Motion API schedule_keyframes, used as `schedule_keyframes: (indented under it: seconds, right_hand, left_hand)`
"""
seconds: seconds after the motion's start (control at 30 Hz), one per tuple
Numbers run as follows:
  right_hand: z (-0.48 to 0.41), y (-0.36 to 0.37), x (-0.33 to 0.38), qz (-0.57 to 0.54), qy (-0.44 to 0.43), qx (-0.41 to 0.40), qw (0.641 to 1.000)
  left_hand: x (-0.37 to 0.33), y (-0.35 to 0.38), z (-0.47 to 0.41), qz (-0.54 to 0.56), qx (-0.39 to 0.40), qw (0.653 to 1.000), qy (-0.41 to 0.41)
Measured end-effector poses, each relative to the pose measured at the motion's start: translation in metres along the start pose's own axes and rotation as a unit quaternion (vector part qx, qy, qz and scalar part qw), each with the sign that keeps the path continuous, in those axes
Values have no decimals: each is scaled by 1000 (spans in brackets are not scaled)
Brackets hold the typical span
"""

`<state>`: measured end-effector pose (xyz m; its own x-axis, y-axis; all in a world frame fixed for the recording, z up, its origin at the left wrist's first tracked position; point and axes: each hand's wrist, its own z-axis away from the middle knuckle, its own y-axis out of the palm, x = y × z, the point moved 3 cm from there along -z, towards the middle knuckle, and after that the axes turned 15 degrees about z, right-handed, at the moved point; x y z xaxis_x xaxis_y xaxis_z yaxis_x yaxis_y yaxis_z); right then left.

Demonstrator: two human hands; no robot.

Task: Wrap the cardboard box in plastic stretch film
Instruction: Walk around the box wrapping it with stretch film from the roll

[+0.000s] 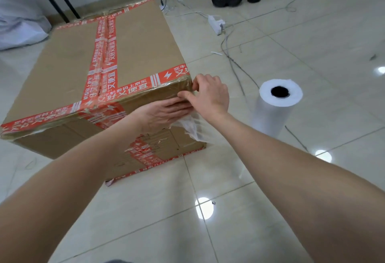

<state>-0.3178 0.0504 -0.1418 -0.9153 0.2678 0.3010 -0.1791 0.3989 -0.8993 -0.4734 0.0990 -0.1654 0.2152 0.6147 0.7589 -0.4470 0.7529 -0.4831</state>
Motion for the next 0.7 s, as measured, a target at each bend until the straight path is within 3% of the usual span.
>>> schedule_keyframes:
  seconds: [0.17,0.33,0.4,0.63,0.7]
  right_hand:
    - [12,9,0,10,-1,-43,999]
    - [44,20,-2,16,27,-217,976]
    - [69,35,-6,22,39,-248,968]
    - [102,56,-24,38,78,-197,977]
    - [91,48,-24,50,52,-193,979]
  left_hand:
    - [-5,7,-2,10,-30,999,0]
    - [-9,13,-5,8,-78,997,-13]
    - [-8,13,-5,8,-70,997,-14]
    - [-7,9,-3,41,-63,997,-25]
    - [-6,1,-3,70,-98,992,-34]
